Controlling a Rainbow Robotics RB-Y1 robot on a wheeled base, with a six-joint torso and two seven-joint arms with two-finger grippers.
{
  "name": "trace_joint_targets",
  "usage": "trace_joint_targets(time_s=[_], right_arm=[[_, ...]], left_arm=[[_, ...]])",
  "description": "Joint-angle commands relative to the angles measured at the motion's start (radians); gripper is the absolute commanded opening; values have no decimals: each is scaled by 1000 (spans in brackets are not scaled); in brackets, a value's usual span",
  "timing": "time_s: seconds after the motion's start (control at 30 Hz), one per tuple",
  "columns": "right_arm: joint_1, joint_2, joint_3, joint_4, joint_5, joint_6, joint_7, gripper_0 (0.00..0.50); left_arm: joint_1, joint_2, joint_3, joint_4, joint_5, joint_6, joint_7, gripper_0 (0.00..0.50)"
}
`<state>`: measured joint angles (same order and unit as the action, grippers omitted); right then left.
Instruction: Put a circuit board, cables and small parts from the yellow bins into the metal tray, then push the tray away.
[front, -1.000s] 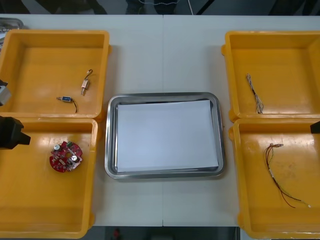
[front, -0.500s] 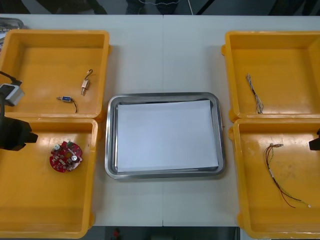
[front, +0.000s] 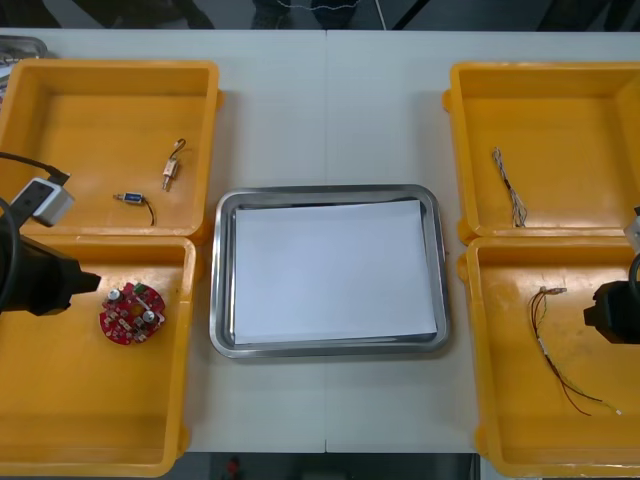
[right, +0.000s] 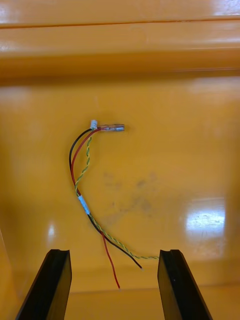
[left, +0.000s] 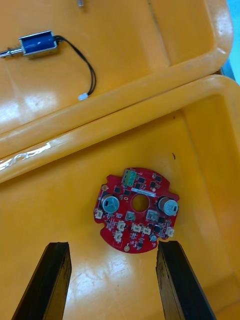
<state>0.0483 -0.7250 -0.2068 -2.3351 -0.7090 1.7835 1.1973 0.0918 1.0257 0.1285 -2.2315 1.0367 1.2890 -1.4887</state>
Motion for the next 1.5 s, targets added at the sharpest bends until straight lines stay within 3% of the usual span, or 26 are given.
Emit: trace_joint_targets(time_s=[0.03,0.17,0.5,0.8,1.27,1.5], right_arm=[[47,26,64,-29,65,-59,54,500],[68,26,113,-12,114,-122,51,500],[97,26,173,88,117,-269,61,500],[122,26,261,157,190,-415,56,500],[145,26,313,214,210,-473,65,500],[160,26,314,214,206,-473,64,500]], left_arm=[[28,45,-73,-33,3,-82,-163,500],[26,47,-115,-33,-20,-122,-166,500],[22,47,-201,-33,-93,-168,-166,500],[-9,45,-285,-31,-158,-191,-145,500],[-46,36,-359,-14,-222,-217,-116,500],[-67,36,-411,38,-231,-295,-119,500]])
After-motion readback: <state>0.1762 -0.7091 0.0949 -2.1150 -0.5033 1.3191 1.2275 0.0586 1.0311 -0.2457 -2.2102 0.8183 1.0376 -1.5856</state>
